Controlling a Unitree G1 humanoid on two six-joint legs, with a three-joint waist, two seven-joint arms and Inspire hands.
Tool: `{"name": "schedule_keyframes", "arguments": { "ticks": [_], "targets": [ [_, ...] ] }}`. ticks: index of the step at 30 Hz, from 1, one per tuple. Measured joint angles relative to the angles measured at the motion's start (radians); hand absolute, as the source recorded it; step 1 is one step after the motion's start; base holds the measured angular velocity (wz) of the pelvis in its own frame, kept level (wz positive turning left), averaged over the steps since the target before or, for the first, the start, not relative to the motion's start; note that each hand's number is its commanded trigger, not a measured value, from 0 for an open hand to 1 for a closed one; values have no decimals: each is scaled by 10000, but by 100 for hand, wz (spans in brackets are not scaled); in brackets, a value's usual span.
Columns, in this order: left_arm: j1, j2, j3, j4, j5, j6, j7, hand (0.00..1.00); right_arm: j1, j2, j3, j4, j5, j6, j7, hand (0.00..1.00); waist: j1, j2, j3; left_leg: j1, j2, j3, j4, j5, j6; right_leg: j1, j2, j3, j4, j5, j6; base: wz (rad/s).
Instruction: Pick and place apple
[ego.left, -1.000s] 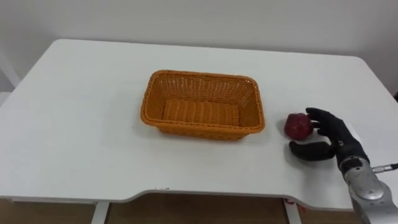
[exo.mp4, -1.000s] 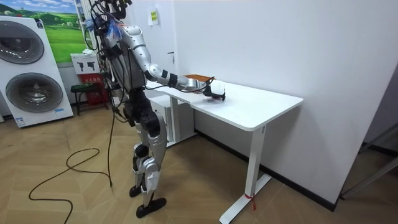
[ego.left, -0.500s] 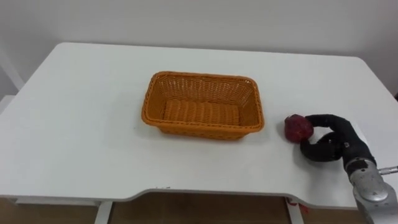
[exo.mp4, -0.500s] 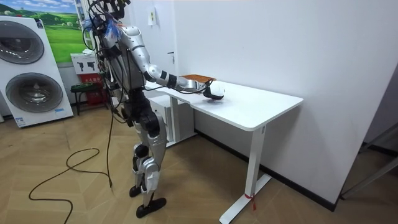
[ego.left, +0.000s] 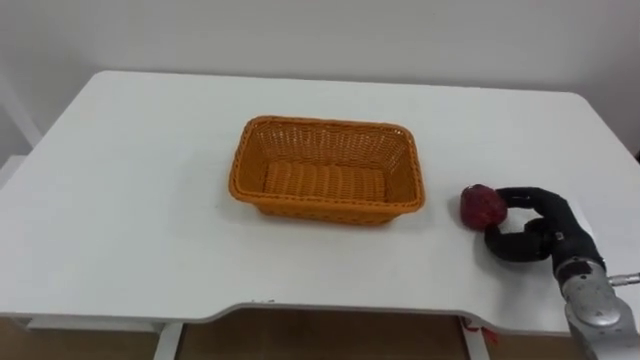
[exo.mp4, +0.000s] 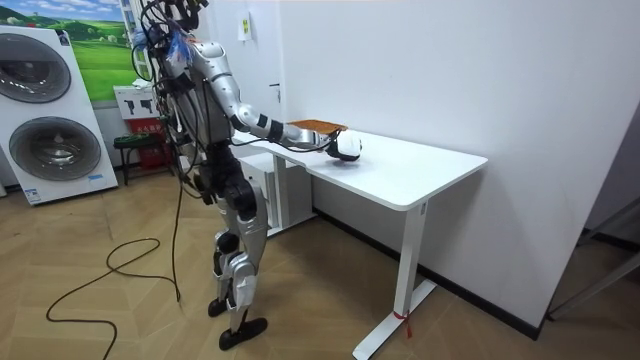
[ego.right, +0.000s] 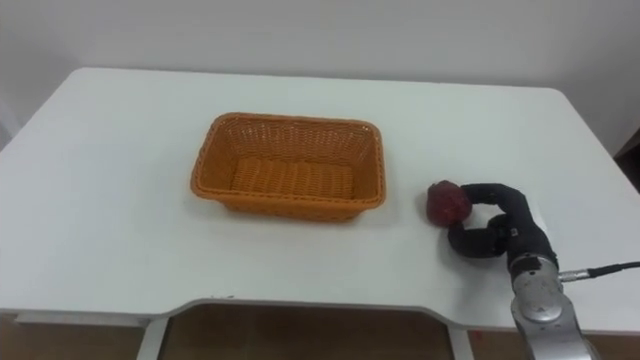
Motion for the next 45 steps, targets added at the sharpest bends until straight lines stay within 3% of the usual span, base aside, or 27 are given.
{"name": "schedule_keyframes", "arguments": {
  "ticks": [3, 9, 15, 30, 37, 38, 39, 40, 45],
  "targets": [
    [5, -44, 48, -70, 31, 22, 56, 0, 1, 0, -8, -647, 444, 440, -467, 100, 6, 38, -2, 5, -1, 45, -17, 14, 2, -1, 3, 68, 10, -1, 1, -4],
    [-104, -46, -12, -87, -5, 30, 280, 0, -73, -18, -113, -2766, 841, 321, -1085, 100, -13, 6, 8, 171, 9, 55, -89, 37, -5, 33, 17, 139, -1, -1, 0, -1],
    [-182, -46, -13, -100, 6, 45, 285, 0, -378, -18, -156, -3608, 848, 308, -1489, 100, -29, -38, 18, 54, 10, 78, -89, 37, -4, 8, 14, 132, -2, 0, 0, 0],
    [-337, -89, 25, -92, 57, 37, 284, 0, -374, -11, -157, -5641, 166, 309, -1293, 100, 42, 82, 3, -166, 16, 82, -39, 48, -5, -273, 15, 106, 7, 4, -7, 0],
    [-586, -95, -233, -77, 62, 37, 284, 0, -377, -3, 541, -5842, -819, 313, -856, 100, 381, 55, 13, -171, 21, 77, -41, 58, -11, -308, 18, 165, 8, 7, -13, -1],
    [-623, -95, -273, -46, 55, 37, 284, 0, -377, -4, 625, -5843, -869, 312, -776, 90, 483, 52, 14, -170, 21, 80, -41, 57, -11, -310, 17, 164, 9, 8, -14, 0],
    [-632, -95, -286, -46, 54, 36, 284, 0, -378, -5, 672, -5842, -883, 312, -761, 24, 522, 48, 16, -171, 21, 82, -41, 57, -11, -310, 17, 166, 9, 9, -14, 0],
    [-631, -88, -380, -46, 50, 37, 299, 0, -378, -5, 783, -5842, -921, 312, -688, 0, 552, 46, 19, -174, 21, 82, -40, 57, -11, -303, 17, 166, 9, 9, -14, 0],
    [-630, -108, -474, -32, 41, 37, 274, 0, -378, -1, 1087, -5928, -1308, 313, -268, 0, 772, 64, 31, -202, 20, 86, -39, 58, -11, -273, 17, 188, 15, 10, -15, 0]
  ]
}}
